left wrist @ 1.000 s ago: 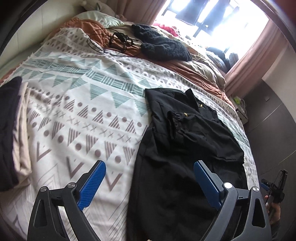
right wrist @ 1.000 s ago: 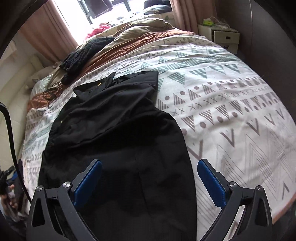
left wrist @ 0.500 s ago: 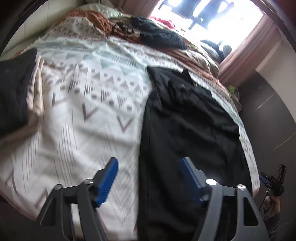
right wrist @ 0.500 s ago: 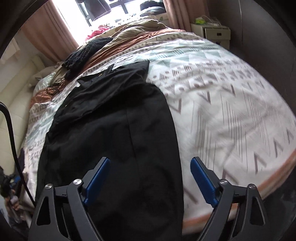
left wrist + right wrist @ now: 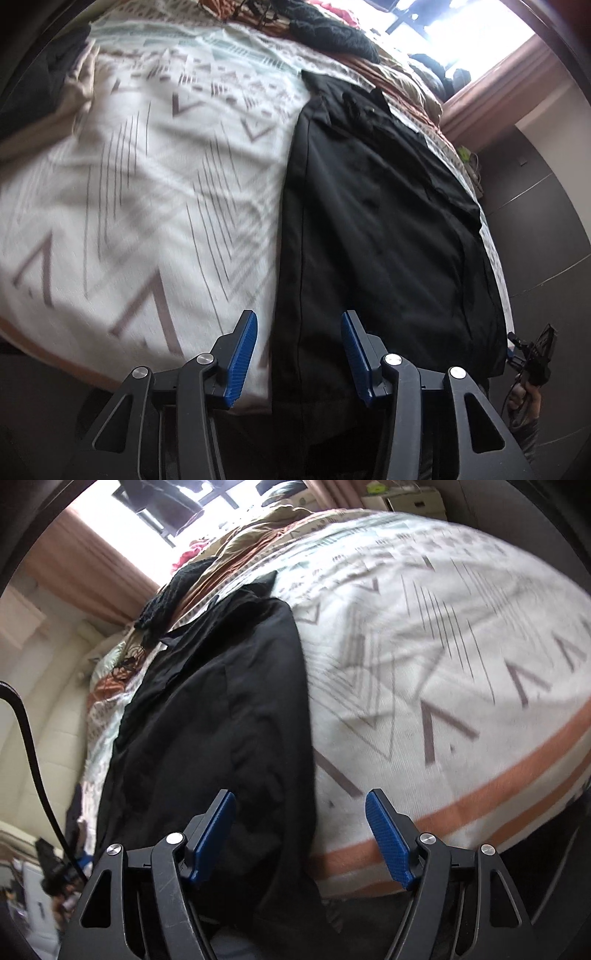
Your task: Fold large clothes
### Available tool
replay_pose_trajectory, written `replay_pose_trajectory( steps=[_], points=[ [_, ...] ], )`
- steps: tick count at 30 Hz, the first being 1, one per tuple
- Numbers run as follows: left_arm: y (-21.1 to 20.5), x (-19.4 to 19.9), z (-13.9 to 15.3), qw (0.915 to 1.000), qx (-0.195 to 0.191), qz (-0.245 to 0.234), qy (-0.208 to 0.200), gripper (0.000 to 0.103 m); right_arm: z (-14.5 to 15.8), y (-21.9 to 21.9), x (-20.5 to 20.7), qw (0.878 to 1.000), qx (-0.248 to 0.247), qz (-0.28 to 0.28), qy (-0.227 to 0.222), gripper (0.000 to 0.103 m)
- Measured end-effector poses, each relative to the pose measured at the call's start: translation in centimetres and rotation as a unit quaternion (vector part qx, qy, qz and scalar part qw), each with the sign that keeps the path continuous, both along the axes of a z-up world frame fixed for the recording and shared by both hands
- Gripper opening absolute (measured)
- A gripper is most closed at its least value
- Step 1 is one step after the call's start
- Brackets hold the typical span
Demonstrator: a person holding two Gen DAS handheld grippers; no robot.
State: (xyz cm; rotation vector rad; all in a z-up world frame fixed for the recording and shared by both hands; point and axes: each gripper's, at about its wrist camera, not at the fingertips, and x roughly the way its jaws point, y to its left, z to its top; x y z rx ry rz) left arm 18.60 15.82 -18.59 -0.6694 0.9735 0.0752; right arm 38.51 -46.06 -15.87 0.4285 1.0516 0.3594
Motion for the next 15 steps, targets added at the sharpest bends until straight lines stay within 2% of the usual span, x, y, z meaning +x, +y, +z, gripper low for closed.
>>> replay_pose_trajectory(
  steps=[4, 7, 10, 15],
  points=[
    [-0.6, -0.9, -0.7, 0.9998, -0.018, 0.002, 0.000, 0.049, -1.3, -0.5, -1.1, 1.000, 0.018, 0.007, -0.005, 0.072],
    [-0.7, -1.7, -0.8, 0.9985, -0.053, 0.005, -0.006, 0.049, -1.7, -1.3, -2.2, 0.998, 0.068, 0.008, -0.008, 0.072],
    [-1.0, -2.4, -0.9, 0.9972, -0.074, 0.002, -0.011, 0.049, -2.3, -1.8, -3.3, 0.994, 0.110, 0.020, -0.009, 0.072],
    [-0.6, -3.6, -1.2, 0.9917, -0.126, 0.004, -0.025, 0.049, -3.9, -1.9, -5.2, 0.981, 0.191, 0.043, -0.012, 0.072]
  ],
)
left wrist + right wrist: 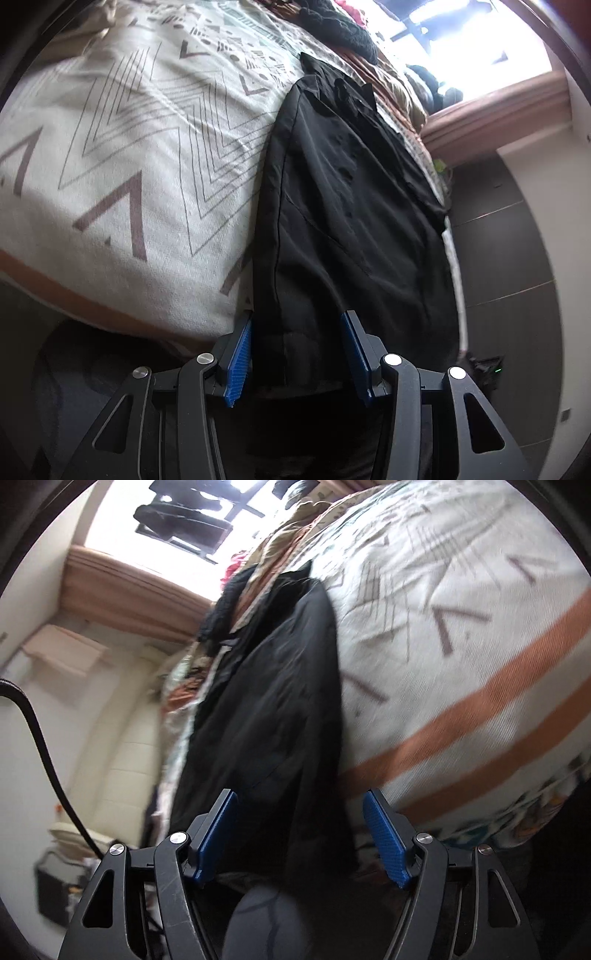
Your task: Fold large clothes
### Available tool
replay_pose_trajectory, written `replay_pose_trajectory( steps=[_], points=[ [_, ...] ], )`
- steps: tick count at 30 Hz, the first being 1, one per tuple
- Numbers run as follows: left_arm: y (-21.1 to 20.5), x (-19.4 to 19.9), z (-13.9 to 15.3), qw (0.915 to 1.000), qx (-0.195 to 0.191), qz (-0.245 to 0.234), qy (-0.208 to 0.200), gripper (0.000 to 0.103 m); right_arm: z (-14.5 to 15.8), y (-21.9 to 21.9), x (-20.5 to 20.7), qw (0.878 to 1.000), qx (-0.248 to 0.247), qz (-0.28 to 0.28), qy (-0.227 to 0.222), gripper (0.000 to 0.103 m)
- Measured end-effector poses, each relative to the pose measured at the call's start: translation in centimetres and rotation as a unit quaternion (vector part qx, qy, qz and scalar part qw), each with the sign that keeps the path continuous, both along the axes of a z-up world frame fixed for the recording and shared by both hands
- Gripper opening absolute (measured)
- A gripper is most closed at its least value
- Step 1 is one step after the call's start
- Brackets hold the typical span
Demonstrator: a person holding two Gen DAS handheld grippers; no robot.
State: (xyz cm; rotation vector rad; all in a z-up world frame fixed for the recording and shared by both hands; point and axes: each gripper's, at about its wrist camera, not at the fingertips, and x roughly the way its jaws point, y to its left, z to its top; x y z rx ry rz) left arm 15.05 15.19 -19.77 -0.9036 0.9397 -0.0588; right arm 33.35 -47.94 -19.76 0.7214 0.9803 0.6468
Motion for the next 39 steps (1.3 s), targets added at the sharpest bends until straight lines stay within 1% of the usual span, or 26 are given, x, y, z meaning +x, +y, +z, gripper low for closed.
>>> replay_pose_trajectory(
  steps=[2, 5, 7, 9, 11, 12, 14, 15, 17, 18, 19, 20, 21, 22, 25, 28, 30, 32, 39],
  points=[
    [-0.1, -0.5, 0.1, 0.9998, -0.013, -0.005, -0.011, 0.049, -0.3, 0.3, -0.6, 0.999, 0.029, 0.011, -0.008, 0.072],
    [-0.3, -0.6, 0.0, 0.9999, -0.010, -0.006, -0.010, 0.049, -0.2, 1.0, -1.3, 0.998, 0.057, 0.025, -0.023, 0.072],
    [-0.5, -0.5, -0.4, 1.0000, -0.006, -0.003, -0.001, 0.049, -0.4, 1.5, -1.2, 0.998, 0.055, 0.023, -0.023, 0.072],
    [-0.5, -0.5, -0.7, 1.0000, -0.004, 0.002, 0.000, 0.049, -0.8, 2.3, -0.8, 0.999, 0.038, 0.017, -0.012, 0.071],
    [-0.4, -0.5, -0.8, 1.0000, -0.003, 0.008, -0.004, 0.049, -1.2, 2.7, -0.6, 1.000, 0.026, 0.007, -0.006, 0.068],
    [-0.4, -0.5, -0.8, 0.9999, -0.004, 0.012, -0.006, 0.049, -1.3, 2.9, -0.4, 1.000, 0.025, 0.000, -0.004, 0.066],
    [-0.7, -0.7, -0.9, 0.9997, 0.001, 0.023, -0.011, 0.048, -1.3, 2.9, -0.3, 0.999, 0.033, -0.018, -0.004, 0.064],
    [-0.9, -0.7, -0.9, 0.9996, 0.008, 0.025, -0.013, 0.047, -1.2, 2.9, -0.4, 0.999, 0.036, -0.025, -0.003, 0.060],
    [-1.3, -0.8, -0.7, 0.9991, 0.030, 0.028, -0.012, 0.040, -1.4, 3.3, -0.4, 0.999, 0.030, -0.032, 0.005, 0.049],
    [-1.3, -0.8, -0.8, 0.9990, 0.029, 0.032, -0.009, 0.027, -1.4, 3.7, -0.2, 0.999, 0.027, -0.033, 0.009, 0.037],
    [-1.0, -0.8, -1.1, 0.9992, 0.019, 0.035, -0.008, 0.019, -1.5, 3.9, -0.1, 0.999, 0.023, -0.036, 0.013, 0.027],
    [-0.6, -1.1, -1.5, 0.9990, -0.005, 0.042, -0.013, 0.017, -1.5, 3.9, 0.0, 0.999, 0.020, -0.041, 0.015, 0.021],
    [-0.3, -1.2, -1.5, 0.9986, -0.014, 0.047, -0.019, 0.014, -1.4, 3.9, 0.1, 0.999, 0.018, -0.046, 0.014, 0.012],
    [-0.2, -1.5, -1.2, 0.9983, -0.013, 0.051, -0.028, 0.013, -1.2, 3.8, -0.1, 0.998, 0.023, -0.050, 0.010, 0.009],
    [0.0, -2.1, 0.7, 0.9963, -0.005, 0.059, -0.062, 0.011, 0.4, 3.6, -0.5, 0.998, 0.031, -0.057, -0.010, 0.007],
    [0.5, -2.8, 2.6, 0.9929, -0.020, 0.070, -0.094, 0.009, 2.3, 3.2, -0.8, 0.997, 0.039, -0.063, -0.019, 0.005],
    [0.6, -3.2, 4.2, 0.9906, -0.021, 0.073, -0.114, 0.006, 3.5, 2.9, -0.9, 0.996, 0.040, -0.070, -0.024, 0.005],
    [0.6, -3.7, 6.0, 0.9883, -0.017, 0.074, -0.132, 0.005, 5.3, 2.6, -1.4, 0.995, 0.048, -0.075, -0.039, 0.005],
    [2.0, -6.0, 10.4, 0.9802, -0.022, 0.084, -0.178, 0.003, 10.6, 3.8, -3.2, 0.993, 0.059, -0.061, -0.085, 0.005]
  ],
)
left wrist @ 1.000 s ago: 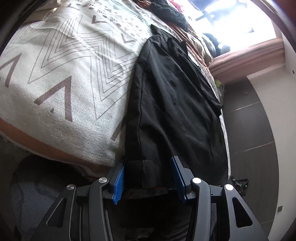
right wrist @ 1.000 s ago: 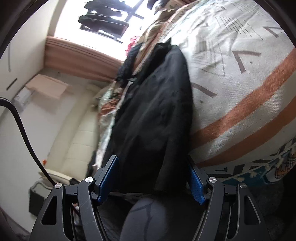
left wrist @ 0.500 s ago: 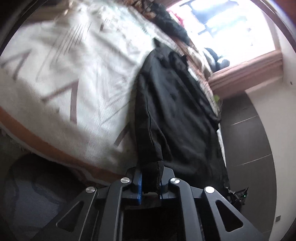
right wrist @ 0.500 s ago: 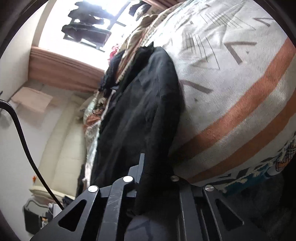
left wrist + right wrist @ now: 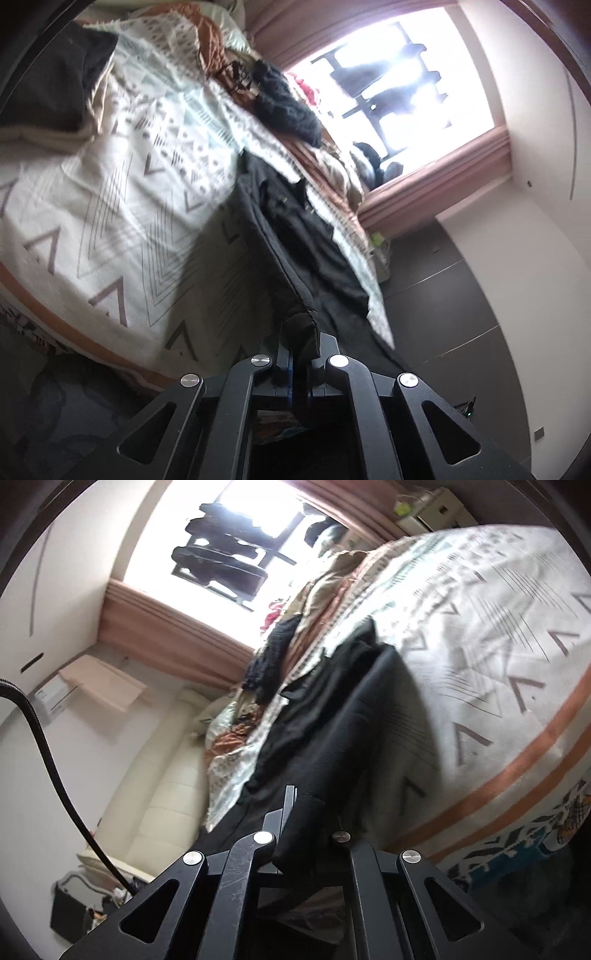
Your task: Fold large clothes
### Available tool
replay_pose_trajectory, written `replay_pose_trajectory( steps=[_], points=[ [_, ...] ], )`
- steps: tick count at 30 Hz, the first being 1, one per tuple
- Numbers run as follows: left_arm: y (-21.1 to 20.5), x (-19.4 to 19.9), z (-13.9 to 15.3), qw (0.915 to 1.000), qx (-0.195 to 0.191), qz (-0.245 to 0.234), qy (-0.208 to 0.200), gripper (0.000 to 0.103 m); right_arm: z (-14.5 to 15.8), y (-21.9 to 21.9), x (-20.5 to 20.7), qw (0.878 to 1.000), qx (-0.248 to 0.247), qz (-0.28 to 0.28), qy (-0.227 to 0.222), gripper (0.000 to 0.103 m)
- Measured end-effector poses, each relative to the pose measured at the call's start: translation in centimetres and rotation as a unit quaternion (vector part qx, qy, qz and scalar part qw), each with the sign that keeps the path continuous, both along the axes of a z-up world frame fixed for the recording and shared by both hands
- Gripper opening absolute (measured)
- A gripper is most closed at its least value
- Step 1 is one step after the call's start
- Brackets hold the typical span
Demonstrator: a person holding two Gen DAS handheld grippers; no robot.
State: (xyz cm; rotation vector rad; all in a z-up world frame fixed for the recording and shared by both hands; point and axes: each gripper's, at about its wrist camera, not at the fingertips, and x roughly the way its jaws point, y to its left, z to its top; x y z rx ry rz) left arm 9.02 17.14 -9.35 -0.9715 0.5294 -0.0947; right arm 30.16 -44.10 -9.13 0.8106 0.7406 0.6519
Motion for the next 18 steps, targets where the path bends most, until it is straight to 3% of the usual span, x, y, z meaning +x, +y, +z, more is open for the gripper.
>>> replay_pose_trajectory(
  steps=[13, 18],
  points=[
    [0.7, -7.0, 8.8, 0.9958, 0.003, 0.016, -0.090, 0.003, 8.9, 1.7, -6.6, 0.995, 0.004, 0.030, -0.092, 0.005],
    [0.9, -7.7, 10.8, 0.9952, 0.024, 0.020, -0.092, 0.003, 11.4, 2.2, -8.4, 0.992, -0.010, 0.036, -0.123, 0.005]
  ],
)
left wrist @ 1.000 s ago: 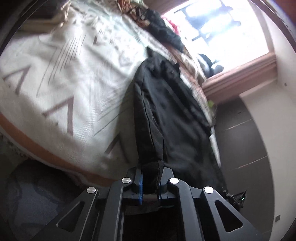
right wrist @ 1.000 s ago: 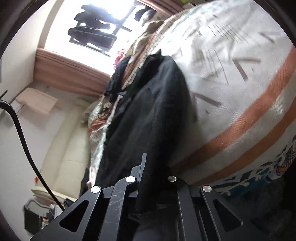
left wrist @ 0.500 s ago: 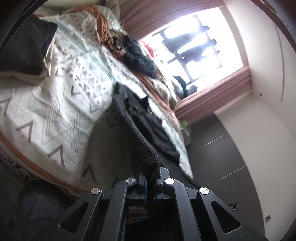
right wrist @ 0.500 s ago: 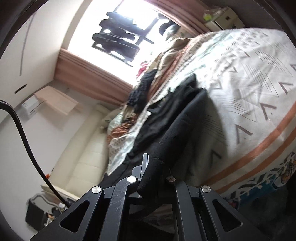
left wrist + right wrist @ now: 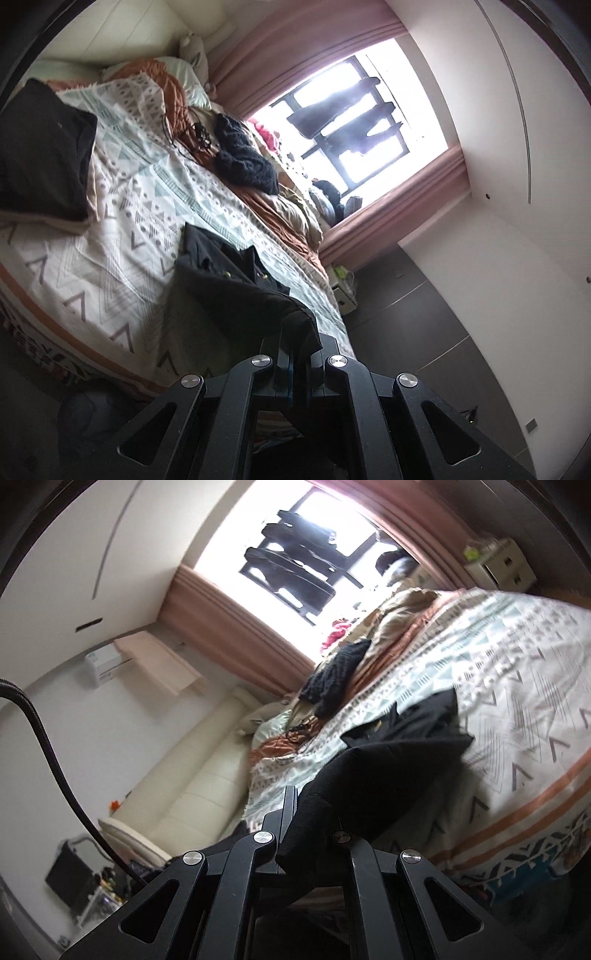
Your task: Fold large clothes
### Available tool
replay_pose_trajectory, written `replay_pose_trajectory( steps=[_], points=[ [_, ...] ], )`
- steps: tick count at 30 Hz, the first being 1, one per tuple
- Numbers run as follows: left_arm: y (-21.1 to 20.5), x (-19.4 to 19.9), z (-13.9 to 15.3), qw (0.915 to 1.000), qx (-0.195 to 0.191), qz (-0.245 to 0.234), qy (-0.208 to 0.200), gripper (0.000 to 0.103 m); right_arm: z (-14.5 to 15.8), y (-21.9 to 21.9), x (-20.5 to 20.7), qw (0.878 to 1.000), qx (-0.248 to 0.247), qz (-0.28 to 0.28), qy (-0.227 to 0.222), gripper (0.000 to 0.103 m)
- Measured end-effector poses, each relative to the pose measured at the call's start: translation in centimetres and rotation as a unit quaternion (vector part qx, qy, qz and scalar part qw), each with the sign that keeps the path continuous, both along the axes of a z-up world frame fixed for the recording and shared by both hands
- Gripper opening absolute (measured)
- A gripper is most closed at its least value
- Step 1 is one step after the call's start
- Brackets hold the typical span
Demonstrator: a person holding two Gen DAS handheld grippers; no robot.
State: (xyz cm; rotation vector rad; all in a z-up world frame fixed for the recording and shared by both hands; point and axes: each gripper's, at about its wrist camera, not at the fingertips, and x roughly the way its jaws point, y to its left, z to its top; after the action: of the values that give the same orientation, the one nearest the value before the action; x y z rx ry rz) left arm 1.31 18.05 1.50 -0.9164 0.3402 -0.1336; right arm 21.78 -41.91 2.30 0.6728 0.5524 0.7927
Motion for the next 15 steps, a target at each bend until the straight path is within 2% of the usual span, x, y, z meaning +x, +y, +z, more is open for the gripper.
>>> replay_pose_trajectory(
  steps=[3, 9, 15],
  points=[
    [0.3, 1.6, 1.1, 1.0000, 0.006, -0.001, 0.000, 0.003, 0.9, 0.4, 0.6, 1.000, -0.013, 0.000, -0.007, 0.005],
    [2.1, 6.8, 3.8, 0.9998, 0.017, 0.002, -0.007, 0.003, 3.8, 1.9, 4.6, 0.999, -0.044, -0.002, -0.023, 0.005],
    [3.9, 13.3, 6.2, 0.9996, 0.028, 0.009, -0.002, 0.003, 7.3, 4.1, 11.1, 0.997, -0.071, -0.011, -0.033, 0.005]
  ],
)
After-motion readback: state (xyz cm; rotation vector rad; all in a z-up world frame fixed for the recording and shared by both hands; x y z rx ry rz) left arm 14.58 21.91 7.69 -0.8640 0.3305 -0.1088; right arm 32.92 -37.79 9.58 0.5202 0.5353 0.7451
